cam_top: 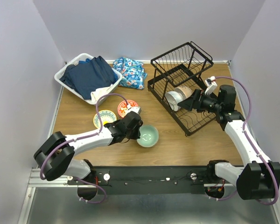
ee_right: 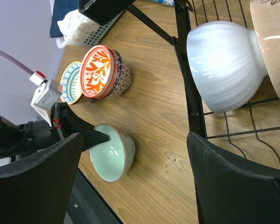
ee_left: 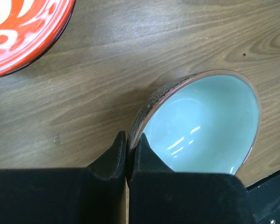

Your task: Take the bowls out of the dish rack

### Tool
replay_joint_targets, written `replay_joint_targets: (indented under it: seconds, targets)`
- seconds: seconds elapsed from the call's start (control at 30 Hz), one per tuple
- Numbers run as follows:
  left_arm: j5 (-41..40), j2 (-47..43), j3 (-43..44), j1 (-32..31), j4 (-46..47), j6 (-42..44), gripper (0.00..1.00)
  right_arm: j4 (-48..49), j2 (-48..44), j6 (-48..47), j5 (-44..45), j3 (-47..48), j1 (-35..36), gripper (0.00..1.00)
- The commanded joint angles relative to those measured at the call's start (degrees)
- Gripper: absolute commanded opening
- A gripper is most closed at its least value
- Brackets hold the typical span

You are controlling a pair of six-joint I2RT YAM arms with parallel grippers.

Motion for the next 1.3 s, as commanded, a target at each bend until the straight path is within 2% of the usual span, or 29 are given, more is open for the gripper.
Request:
replay_joint_targets:
  seconds: [0.0,0.17,0.23,0.37,0.5,0.63,0.8,0.83,0.87,1.03,1.27]
  targets:
    - [0.96,1.34,1.47,0.17,6.19,-1.12,0.00,-1.11,-0.16,-2.10,1.83,-1.00,-0.18,1.00]
    - [1.40,2.57,1.65,0.52,6.98,-1.91,0.00,-2.25,0.01,-3.77,3.32,-0.83,-0.18,1.00]
    - [1.66,2.75,1.82,1.04,6.98,-2.00,0.04,-2.52,0.45,-4.47,3.93,-0.65,-0.18,1.00]
    - [0.88,1.52,3.05,1.13,4.97,-0.95,0.30,-2.17,1.59,-6.15,6.22,0.05,-0.18,1.00]
    - [-0.70,-1.73,3.67,1.05,3.03,0.54,0.47,-1.90,3.70,-7.81,8.59,2.33,-0.26,1.00]
    - [-1.85,-5.86,3.40,1.13,1.10,0.98,0.65,-1.99,7.13,-10.89,15.16,5.75,-0.35,1.00]
    - [-4.22,-14.20,2.70,1.13,-2.51,2.21,0.85,0.29,10.38,-13.79,20.10,7.70,-0.35,1.00]
    - [-5.96,-15.70,2.18,1.13,-2.95,2.56,0.86,0.73,11.08,-15.01,21.41,7.87,-0.35,1.00]
    - [-7.02,-19.02,1.82,1.13,-3.91,3.35,0.93,2.13,11.61,-15.72,21.60,8.31,-0.44,1.00]
    - [-13.00,-28.79,-0.72,1.40,-6.37,7.31,0.99,6.26,16.09,-21.70,21.08,8.75,-1.32,1.00]
    - [-22.32,-43.37,-4.06,2.01,-12.17,12.93,0.99,8.38,25.49,-26.98,5.10,12.88,-4.13,1.00]
